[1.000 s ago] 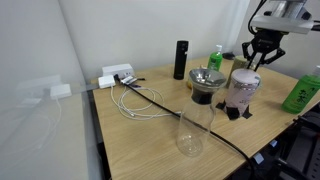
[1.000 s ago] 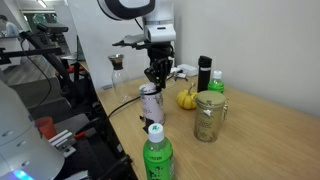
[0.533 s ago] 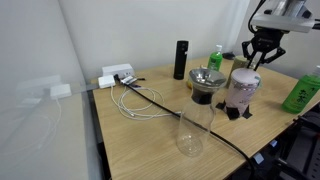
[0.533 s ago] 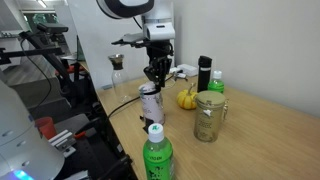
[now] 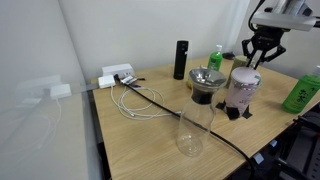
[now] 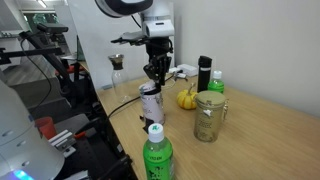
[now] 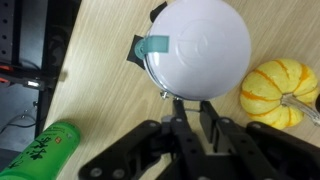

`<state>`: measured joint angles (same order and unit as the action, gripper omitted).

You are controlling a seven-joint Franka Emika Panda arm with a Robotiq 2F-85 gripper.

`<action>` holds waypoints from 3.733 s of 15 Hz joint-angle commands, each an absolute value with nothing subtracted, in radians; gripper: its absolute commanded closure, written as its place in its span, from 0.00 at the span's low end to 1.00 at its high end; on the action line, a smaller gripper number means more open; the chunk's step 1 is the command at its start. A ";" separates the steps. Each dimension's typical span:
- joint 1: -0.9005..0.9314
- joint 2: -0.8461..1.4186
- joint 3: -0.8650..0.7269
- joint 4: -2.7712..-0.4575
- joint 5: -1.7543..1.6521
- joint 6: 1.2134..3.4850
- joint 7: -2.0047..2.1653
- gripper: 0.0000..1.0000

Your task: Lift the lid of the white bowl

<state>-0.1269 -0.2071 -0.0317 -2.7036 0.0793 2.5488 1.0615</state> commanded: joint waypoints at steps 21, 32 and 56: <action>-0.140 -0.290 0.010 -2.722 0.031 2.508 1.071 0.94; -0.136 -0.311 0.028 -2.719 0.034 2.487 1.068 0.94; -0.132 -0.290 0.026 -2.711 0.048 2.506 1.060 0.78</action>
